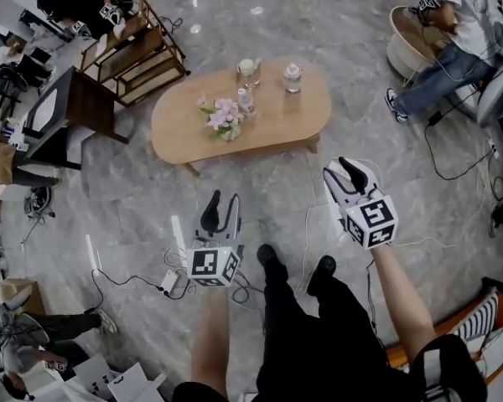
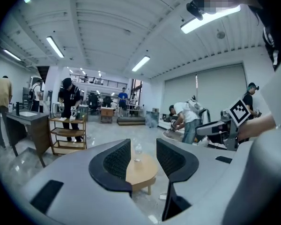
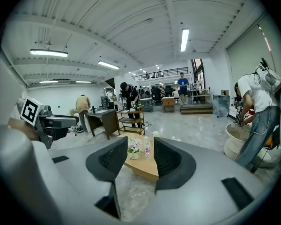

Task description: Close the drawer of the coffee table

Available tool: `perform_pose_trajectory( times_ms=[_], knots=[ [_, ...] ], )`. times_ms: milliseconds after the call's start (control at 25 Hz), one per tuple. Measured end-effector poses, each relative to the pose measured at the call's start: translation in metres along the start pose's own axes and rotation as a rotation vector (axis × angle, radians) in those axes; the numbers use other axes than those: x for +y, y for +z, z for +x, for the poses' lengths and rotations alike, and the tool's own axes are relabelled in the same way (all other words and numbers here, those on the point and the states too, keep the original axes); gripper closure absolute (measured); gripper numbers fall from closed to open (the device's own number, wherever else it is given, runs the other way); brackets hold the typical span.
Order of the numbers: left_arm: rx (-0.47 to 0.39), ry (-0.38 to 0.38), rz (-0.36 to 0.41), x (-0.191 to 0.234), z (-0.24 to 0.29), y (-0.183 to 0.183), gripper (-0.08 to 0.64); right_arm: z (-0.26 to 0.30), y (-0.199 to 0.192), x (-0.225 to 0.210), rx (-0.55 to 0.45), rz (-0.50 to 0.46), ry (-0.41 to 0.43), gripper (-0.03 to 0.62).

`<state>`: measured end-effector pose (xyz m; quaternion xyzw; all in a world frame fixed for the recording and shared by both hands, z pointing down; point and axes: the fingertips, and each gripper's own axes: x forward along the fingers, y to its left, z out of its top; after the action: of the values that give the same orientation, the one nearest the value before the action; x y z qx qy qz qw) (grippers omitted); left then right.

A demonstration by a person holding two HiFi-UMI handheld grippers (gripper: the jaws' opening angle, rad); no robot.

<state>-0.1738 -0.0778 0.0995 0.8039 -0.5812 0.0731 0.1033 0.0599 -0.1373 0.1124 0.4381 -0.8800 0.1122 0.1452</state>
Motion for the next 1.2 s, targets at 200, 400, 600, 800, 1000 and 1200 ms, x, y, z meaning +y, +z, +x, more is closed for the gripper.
perform_pose_trajectory(
  times_ms=[200, 400, 600, 800, 1000, 1200],
  knots=[
    [-0.046, -0.021, -0.053, -0.043, -0.028, 0.041, 0.383, -0.051, 0.037, 0.015, -0.059, -0.009, 0.029, 0.446],
    [-0.127, -0.03, -0.068, -0.079, -0.064, 0.08, 0.405, -0.102, 0.066, 0.035, -0.131, -0.02, 0.063, 0.446],
    [-0.174, -0.044, -0.028, -0.109, -0.109, 0.102, 0.468, -0.147, 0.082, 0.063, -0.17, -0.074, 0.101, 0.457],
    [-0.177, -0.055, -0.032, -0.131, -0.145, 0.101, 0.498, -0.185, 0.076, 0.081, -0.185, -0.078, 0.109, 0.493],
    [-0.162, -0.071, -0.02, -0.147, -0.158, 0.094, 0.541, -0.21, 0.068, 0.087, -0.2, -0.043, 0.107, 0.571],
    [-0.16, -0.074, -0.011, -0.151, -0.16, 0.092, 0.546, -0.218, 0.062, 0.09, -0.204, -0.038, 0.122, 0.58]
  ],
)
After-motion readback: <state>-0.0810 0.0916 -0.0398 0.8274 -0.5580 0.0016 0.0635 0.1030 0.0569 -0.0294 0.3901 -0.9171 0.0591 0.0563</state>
